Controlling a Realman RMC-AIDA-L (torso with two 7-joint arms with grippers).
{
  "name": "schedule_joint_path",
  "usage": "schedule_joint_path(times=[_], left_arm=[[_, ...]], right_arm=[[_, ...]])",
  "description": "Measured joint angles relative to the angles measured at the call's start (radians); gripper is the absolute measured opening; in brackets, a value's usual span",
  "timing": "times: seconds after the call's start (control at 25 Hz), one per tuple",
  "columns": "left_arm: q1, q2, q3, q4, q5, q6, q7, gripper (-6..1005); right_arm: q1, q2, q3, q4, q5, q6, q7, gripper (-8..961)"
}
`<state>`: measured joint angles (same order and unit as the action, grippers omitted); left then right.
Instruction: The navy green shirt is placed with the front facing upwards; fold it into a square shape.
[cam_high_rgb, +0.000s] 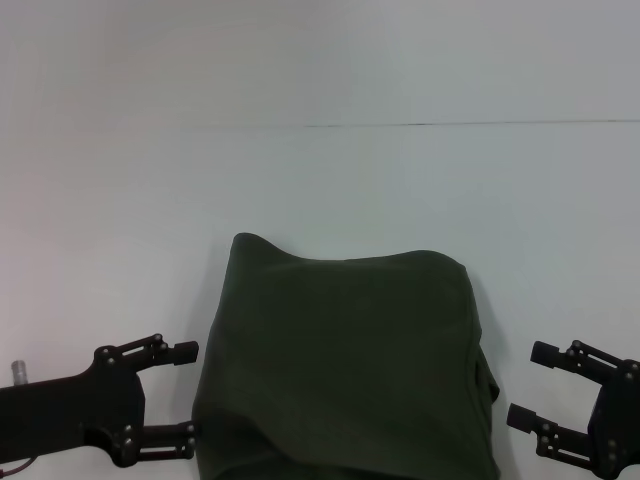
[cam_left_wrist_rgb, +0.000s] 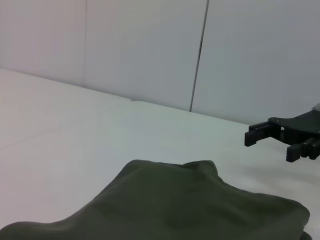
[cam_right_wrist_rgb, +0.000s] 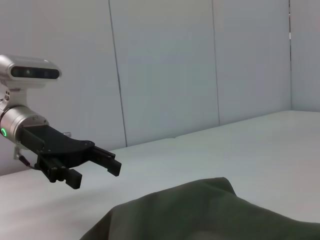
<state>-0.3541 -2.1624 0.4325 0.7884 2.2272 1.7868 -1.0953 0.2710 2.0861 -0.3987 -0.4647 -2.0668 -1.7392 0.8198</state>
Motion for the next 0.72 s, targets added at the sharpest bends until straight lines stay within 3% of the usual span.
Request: schedule_joint_path(times=[0.72], left_arm=[[-0.001, -0.004, -0.001, -0.011, -0.01, 0.01, -0.001, 876]], right_arm=[[-0.001, 0.0, 0.017, 0.001, 0.0, -0.004, -0.008, 808]])
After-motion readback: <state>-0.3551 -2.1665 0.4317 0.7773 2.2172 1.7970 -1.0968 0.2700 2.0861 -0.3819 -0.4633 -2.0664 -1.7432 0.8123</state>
